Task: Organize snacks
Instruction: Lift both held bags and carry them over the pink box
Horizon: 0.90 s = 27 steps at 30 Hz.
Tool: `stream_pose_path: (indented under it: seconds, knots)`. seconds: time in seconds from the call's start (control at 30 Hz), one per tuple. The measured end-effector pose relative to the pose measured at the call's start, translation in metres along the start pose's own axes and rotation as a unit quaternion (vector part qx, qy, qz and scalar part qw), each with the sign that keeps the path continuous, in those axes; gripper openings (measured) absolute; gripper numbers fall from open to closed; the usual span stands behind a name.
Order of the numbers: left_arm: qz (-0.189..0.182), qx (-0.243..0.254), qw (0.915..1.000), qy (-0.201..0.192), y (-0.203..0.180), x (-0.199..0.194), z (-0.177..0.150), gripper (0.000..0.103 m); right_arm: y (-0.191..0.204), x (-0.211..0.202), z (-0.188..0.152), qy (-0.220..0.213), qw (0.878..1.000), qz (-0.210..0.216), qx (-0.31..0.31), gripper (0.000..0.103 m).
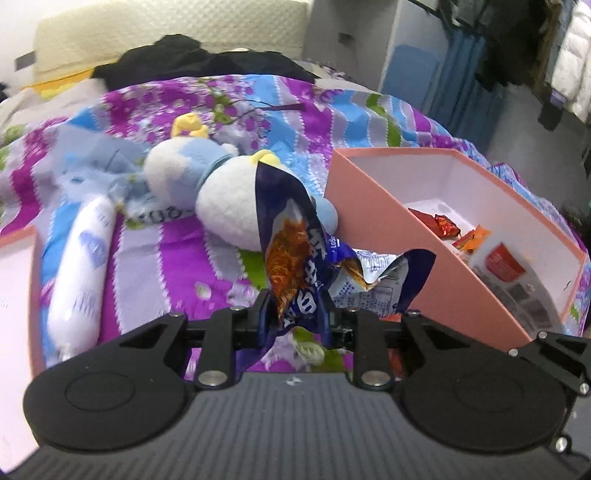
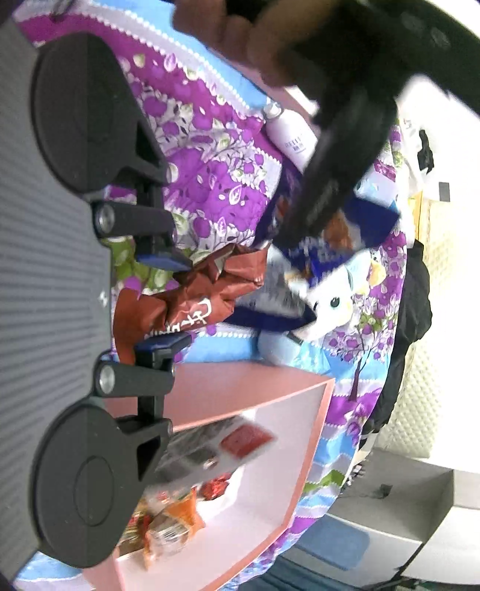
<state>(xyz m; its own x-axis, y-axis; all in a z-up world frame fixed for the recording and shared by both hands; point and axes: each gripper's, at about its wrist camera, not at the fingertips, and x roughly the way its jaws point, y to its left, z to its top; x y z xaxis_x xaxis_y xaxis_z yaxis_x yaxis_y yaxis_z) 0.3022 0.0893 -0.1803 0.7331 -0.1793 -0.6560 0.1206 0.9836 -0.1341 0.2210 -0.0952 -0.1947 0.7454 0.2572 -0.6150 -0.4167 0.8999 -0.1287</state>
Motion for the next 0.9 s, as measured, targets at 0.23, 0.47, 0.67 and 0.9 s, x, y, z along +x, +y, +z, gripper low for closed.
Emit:
stream_pose_path:
  seconds: [0.23, 0.47, 0.67, 0.9]
  knots:
    - [0.051, -0.042, 0.9977, -0.012, -0.019, -0.054, -0.041, 0.029, -0.006, -0.038, -0.012, 0.007, 1.0, 0.011, 0.021, 0.039]
    - [0.094, -0.092, 0.9913, -0.013, -0.028, -0.098, -0.081, 0.029, -0.005, -0.075, -0.032, 0.018, 0.999, 0.02, 0.041, 0.039]
    - [0.109, -0.129, 0.9856, -0.008, -0.034, -0.127, -0.097, 0.028, -0.012, -0.102, -0.037, 0.014, 0.998, 0.02, 0.059, 0.039]
    - [0.093, -0.129, 0.9873, -0.003, -0.068, -0.169, -0.093, 0.028, -0.035, -0.137, -0.029, -0.005, 0.996, 0.01, 0.09, 0.039]
